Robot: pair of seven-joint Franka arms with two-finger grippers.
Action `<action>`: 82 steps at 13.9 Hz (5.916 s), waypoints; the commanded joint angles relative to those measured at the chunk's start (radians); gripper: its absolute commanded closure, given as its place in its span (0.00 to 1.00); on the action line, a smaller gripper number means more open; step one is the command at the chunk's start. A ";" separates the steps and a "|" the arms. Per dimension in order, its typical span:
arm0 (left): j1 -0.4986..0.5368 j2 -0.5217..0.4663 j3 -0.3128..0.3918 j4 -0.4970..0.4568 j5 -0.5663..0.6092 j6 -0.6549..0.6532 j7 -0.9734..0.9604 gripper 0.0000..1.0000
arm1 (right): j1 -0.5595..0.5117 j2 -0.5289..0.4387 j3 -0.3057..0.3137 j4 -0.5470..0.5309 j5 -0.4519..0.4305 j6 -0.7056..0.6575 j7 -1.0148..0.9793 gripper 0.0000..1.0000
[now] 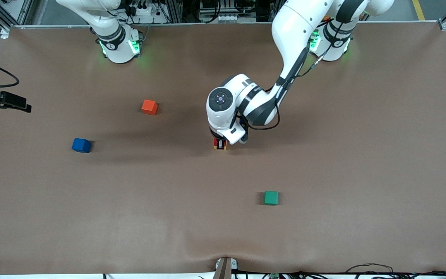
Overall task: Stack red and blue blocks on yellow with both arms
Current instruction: 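Lower the red cube onto the yellow cube and open the left gripper, then raise the left gripper away while the right gripper reaches the blue cube, then lower the right gripper and close it on the blue cube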
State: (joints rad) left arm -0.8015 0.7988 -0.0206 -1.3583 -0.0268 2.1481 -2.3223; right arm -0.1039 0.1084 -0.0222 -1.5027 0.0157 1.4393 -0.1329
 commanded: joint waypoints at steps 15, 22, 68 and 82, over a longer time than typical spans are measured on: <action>-0.027 0.025 0.031 0.039 0.002 -0.033 -0.017 1.00 | -0.019 0.011 0.011 0.022 0.013 -0.011 -0.008 0.00; -0.024 0.005 0.039 0.041 0.004 -0.037 -0.011 0.00 | -0.020 0.028 0.011 0.022 0.010 -0.008 -0.011 0.00; 0.775 -0.902 0.050 -0.231 0.021 -0.715 2.157 0.00 | -0.100 0.244 0.011 -0.637 0.006 0.875 -0.011 0.00; 0.775 -0.859 0.050 -0.134 0.025 -0.737 2.140 0.00 | -0.103 0.252 0.011 -0.706 0.007 0.981 -0.013 0.73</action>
State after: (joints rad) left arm -0.0342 -0.0621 0.0395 -1.5120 -0.0196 1.4319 -0.1763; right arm -0.1881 0.3706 -0.0231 -2.1769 0.0151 2.3907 -0.1327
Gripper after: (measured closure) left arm 0.000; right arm 0.445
